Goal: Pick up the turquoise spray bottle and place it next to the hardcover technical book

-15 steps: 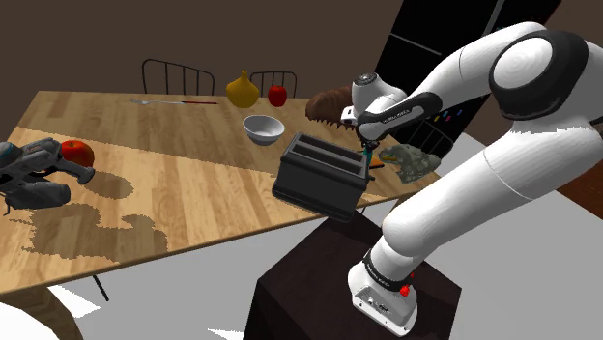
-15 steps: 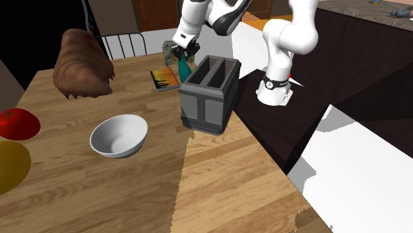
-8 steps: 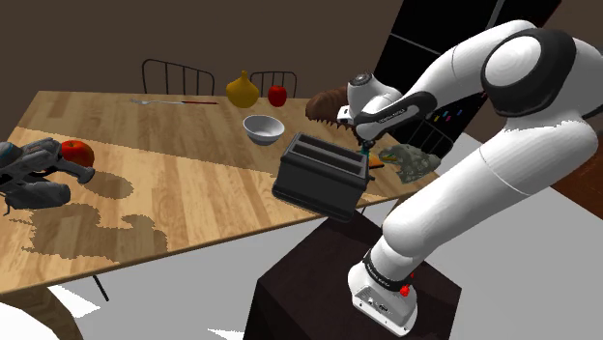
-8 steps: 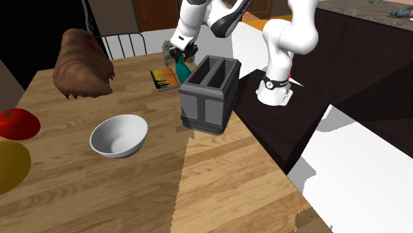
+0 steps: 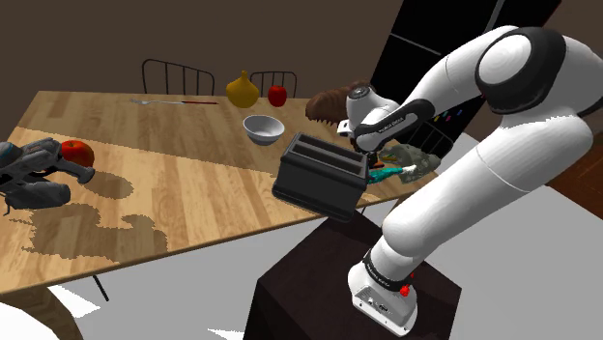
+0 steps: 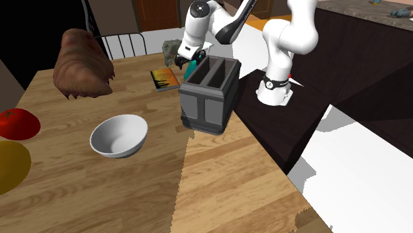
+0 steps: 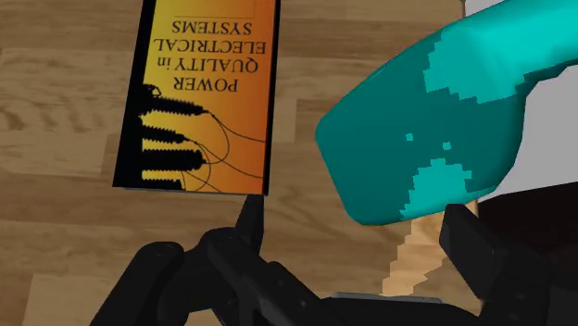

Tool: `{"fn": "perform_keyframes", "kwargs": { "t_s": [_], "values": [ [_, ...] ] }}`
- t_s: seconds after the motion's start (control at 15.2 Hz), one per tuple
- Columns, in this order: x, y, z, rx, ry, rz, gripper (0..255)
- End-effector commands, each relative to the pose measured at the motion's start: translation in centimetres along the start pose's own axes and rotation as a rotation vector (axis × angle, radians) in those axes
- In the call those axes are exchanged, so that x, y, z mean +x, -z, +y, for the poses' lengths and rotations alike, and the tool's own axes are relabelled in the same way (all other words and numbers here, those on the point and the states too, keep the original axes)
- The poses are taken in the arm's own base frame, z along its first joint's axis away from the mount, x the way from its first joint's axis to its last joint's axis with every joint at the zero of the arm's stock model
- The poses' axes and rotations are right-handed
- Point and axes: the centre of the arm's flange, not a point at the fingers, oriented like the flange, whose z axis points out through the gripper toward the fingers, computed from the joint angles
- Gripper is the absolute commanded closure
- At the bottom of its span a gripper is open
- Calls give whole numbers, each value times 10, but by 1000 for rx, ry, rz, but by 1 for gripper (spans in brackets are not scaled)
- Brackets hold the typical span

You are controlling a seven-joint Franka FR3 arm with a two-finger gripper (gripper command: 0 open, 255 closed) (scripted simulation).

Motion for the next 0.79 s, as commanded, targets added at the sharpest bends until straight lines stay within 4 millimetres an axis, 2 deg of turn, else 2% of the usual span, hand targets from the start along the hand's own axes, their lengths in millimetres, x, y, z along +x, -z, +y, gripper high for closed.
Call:
{"fn": "perform_keyframes", "kwargs": {
  "t_s": [0.0, 0.26, 0.73],
  "values": [
    [-1, 1, -2, 1, 0, 0, 0],
    [-1, 51, -2, 1, 0, 0, 0],
    [-1, 51, -2, 1, 0, 0, 0]
  ]
}}
